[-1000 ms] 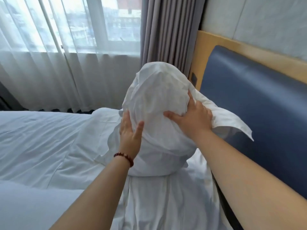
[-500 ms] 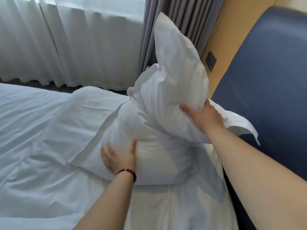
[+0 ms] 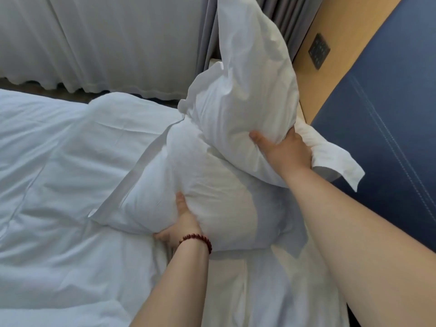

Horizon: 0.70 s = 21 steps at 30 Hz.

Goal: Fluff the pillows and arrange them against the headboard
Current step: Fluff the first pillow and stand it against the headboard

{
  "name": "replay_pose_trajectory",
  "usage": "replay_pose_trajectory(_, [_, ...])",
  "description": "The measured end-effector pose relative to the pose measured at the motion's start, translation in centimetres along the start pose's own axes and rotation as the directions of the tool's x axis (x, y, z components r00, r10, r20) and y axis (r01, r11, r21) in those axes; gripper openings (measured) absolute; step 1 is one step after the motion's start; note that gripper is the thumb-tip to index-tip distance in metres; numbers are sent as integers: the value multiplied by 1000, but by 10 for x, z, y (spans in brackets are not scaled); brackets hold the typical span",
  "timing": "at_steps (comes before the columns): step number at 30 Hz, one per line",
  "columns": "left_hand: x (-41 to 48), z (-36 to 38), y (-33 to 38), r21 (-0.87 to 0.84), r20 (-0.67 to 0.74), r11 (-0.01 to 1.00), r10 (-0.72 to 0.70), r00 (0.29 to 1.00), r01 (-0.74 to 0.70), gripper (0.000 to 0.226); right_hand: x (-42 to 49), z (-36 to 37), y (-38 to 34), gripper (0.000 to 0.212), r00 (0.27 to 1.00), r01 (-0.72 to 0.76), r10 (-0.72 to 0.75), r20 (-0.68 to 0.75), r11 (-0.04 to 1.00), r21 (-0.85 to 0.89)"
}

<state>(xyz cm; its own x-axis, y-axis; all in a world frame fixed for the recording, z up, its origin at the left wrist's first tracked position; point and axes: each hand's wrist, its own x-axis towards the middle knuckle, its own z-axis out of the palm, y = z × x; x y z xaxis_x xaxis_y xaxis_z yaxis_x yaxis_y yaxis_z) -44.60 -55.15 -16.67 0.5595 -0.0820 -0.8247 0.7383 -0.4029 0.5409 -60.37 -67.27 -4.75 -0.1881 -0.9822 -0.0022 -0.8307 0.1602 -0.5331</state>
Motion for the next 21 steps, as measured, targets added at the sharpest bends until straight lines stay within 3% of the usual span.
replay_pose_trajectory(10, [-10, -6, 4, -28, 65, 999, 17, 998, -15, 117, -17, 1, -1, 111, 995, 10, -5, -98, 999, 48])
replay_pose_trajectory(17, [-35, -10, 32, -63, 140, 966, 259, 956, -252, 94, -19, -30, -10, 96, 995, -21, 31, -91, 993, 116])
replay_pose_trajectory(21, [-41, -32, 70, 79, 192, 870, 466, 864, -487, 94, -33, -54, -6, 84, 986, -85, 104, -134, 986, 141])
